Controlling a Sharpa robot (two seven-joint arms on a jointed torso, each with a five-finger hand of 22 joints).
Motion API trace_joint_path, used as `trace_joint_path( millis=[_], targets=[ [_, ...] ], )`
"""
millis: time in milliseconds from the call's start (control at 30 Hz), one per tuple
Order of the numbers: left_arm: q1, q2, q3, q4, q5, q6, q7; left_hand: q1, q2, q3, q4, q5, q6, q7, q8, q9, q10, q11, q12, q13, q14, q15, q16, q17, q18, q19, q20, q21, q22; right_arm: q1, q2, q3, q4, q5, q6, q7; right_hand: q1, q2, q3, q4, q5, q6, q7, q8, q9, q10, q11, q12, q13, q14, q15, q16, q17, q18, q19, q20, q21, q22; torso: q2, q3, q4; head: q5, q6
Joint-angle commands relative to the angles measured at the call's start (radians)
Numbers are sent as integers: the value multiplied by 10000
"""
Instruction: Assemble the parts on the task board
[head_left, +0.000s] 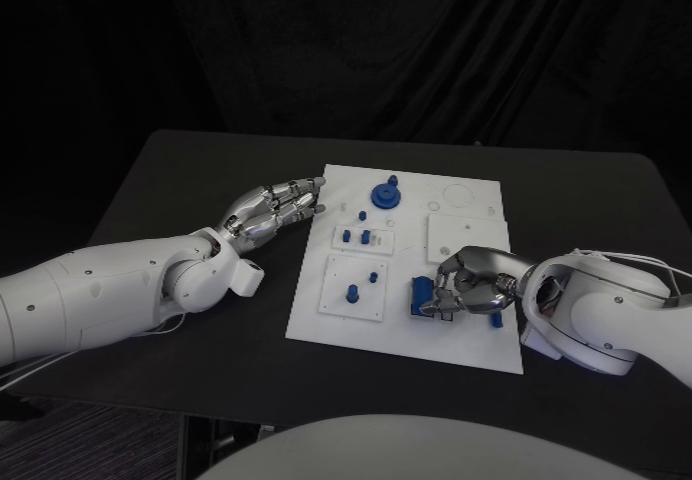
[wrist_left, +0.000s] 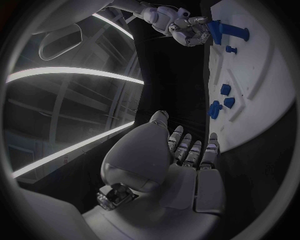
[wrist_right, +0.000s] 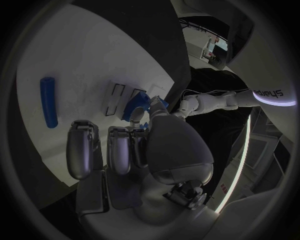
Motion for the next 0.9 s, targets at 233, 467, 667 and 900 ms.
trace_joint_path(
  millis=[233, 467, 667, 900],
  targets=[
    [-27, 46, 8, -13, 5, 167, 142, 33, 74, 72, 4, 21, 2, 47, 65, 8, 25, 74, 56, 9, 10, 88, 66, 13, 156, -1, 68, 45, 3, -37, 32, 2, -114, -261, 43, -11, 392, 232, 116, -229, 69, -73, -46, 6, 27, 1022, -78, 26, 2634, 949, -103, -41, 2211, 150, 316, -102, -130, 2122, -1, -2, 0, 13, 2],
    [-34, 42, 8, -15, 5, 176, 129, 29, 77, 78, 7, 20, 9, 60, 69, 9, 31, 85, 60, 9, 15, 93, 68, 14, 154, 15, 74, 53, 16, -43, 64, 2, -199, -263, 142, 7, 528, 382, 177, -328, 70, -68, -54, -41, 9, 1022, -86, 26, 2634, 952, -110, -38, 2220, 151, 313, -109, -140, 2121, -1, -1, 0, 26, 2],
    [-38, 42, 8, -18, 5, 196, 107, 29, 77, 80, 7, 20, 10, 62, 70, 9, 32, 89, 61, 9, 22, 96, 70, 16, 154, 21, 76, 56, 21, -75, 94, 2, -245, -263, 287, 7, 787, 455, 228, -581, 66, -67, -58, -125, -28, 1022, -91, 26, 2634, 954, -117, -33, 2231, 156, 302, -118, -168, 2114, 0, 1, -1, 34, 2],
    [-41, 38, 8, -16, 5, 229, 85, 31, 79, 85, 5, 26, 16, 61, 73, 9, 44, 94, 69, 11, 30, 104, 73, 18, 153, 28, 79, 60, 26, -99, 132, 2, -273, -263, 620, 13, 883, 472, 240, -688, 65, -67, -54, -163, -46, 1022, -90, 26, 2634, 954, -116, -34, 2230, 163, 289, -119, -198, 2105, 1, -1, 2, 40, 2]
  ],
)
